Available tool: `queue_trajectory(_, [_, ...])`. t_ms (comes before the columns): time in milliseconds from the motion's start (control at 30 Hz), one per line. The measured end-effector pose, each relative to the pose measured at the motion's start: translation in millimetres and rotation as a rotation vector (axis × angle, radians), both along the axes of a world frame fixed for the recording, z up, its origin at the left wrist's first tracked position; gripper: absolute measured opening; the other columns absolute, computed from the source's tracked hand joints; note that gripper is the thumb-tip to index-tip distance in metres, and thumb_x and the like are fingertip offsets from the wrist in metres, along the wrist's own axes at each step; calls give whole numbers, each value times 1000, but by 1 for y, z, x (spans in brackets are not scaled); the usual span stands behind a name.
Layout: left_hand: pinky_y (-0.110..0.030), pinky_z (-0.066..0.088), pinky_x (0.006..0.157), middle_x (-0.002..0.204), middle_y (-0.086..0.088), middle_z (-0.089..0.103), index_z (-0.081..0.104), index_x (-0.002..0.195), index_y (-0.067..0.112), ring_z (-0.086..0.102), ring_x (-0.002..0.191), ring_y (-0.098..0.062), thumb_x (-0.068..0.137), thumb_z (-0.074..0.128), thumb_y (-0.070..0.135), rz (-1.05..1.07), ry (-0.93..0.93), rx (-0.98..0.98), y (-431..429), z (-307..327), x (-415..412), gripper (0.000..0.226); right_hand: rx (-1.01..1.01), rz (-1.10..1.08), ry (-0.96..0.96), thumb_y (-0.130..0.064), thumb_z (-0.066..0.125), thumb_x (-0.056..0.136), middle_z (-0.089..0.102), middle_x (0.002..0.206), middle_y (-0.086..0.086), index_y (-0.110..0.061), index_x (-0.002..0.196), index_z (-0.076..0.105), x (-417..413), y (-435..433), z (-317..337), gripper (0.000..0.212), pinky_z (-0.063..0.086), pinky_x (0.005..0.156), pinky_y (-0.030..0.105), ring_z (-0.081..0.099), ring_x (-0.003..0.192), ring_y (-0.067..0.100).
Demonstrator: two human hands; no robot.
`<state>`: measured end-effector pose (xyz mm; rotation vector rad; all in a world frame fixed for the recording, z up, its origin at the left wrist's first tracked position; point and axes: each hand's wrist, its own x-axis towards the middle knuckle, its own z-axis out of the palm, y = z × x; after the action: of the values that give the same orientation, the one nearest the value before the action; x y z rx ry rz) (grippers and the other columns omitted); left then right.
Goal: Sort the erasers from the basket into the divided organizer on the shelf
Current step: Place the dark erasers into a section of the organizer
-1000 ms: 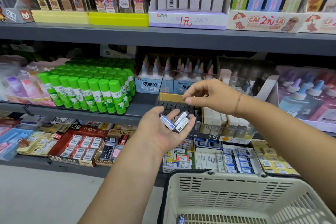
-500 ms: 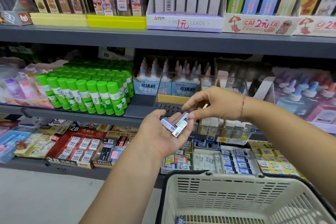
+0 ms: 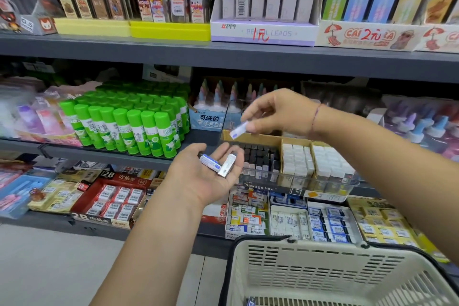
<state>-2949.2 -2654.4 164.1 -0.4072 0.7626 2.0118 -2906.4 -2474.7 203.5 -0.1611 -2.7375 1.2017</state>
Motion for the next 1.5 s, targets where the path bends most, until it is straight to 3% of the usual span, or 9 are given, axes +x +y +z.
queue_trajectory(100, [-41, 52, 78, 93, -21, 63, 55, 97, -8, 59, 92, -36, 102, 40, 27, 135, 6, -21, -14, 4, -10, 38, 59, -99, 30, -9, 77, 76, 71, 89, 11, -11, 95, 73, -10, 6, -4, 20, 56, 77, 24, 62, 72, 9])
queue_trajectory(233, [-45, 50, 83, 110, -10, 65, 44, 93, 0, 57, 98, -37, 103, 38, 27, 250, 1, -47, -31, 5, -24, 29, 333, -47, -104, -16, 76, 79, 70, 90, -3, -16, 100, 73, -22, -10, -23, 21, 48, 72, 14, 61, 78, 5])
queue_trajectory(300, [-43, 50, 83, 103, -10, 65, 45, 90, 0, 57, 108, -34, 103, 39, 28, 267, -3, -46, -37, 3, -27, 32, 375, -28, -118, -17, 76, 79, 67, 87, -6, -16, 100, 72, -29, -21, -33, 21, 45, 75, 17, 59, 79, 6])
queue_trajectory(400, [-41, 51, 80, 92, -13, 61, 52, 93, -3, 57, 110, -30, 102, 40, 29, 259, -13, -32, -42, 1, -31, 36, 360, -32, -70, -16, 77, 77, 63, 80, -7, -19, 91, 69, -38, -36, -40, 17, 45, 70, 18, 58, 75, 8])
queue_trajectory(567, [-43, 50, 64, 105, -16, 59, 59, 104, -3, 58, 106, -27, 101, 41, 33, 211, -15, -35, -45, -7, -39, 40, 367, -4, -60, -13, 76, 76, 64, 74, -6, -22, 80, 63, -43, -46, -39, 17, 50, 68, 21, 64, 72, 12])
queue_trajectory(867, [-43, 50, 65, 115, -18, 57, 61, 101, -2, 58, 94, -29, 100, 42, 33, 185, -6, -27, -43, -7, -37, 39, 446, -41, -95, -15, 64, 86, 66, 93, -4, -17, 90, 67, -35, -56, -67, 5, 51, 85, 29, 59, 84, 11])
queue_trajectory(1133, [-44, 51, 69, 119, -21, 56, 60, 100, -3, 58, 92, -33, 100, 43, 34, 139, -14, -25, -37, -8, -28, 41, 341, -23, -228, -24, 49, 97, 68, 102, 1, -15, 108, 68, -19, -56, -58, 23, 45, 78, 23, 59, 88, 12])
queue_trajectory(1333, [-45, 51, 71, 120, -25, 56, 58, 103, -3, 60, 90, -37, 101, 42, 33, 96, -7, -8, -29, -5, -20, 40, 221, 15, 5, -28, 59, 92, 66, 101, -6, -20, 105, 69, -4, -53, -33, 18, 49, 89, 25, 61, 92, 8])
queue_trajectory(1500, [-42, 51, 72, 100, -25, 61, 58, 109, 0, 61, 85, -37, 101, 39, 33, 71, -6, -21, -23, -2, -14, 38, 284, 191, -73, -34, 69, 83, 49, 99, -5, -31, 112, 67, -3, -58, -34, 29, 44, 86, 21, 53, 93, 10])
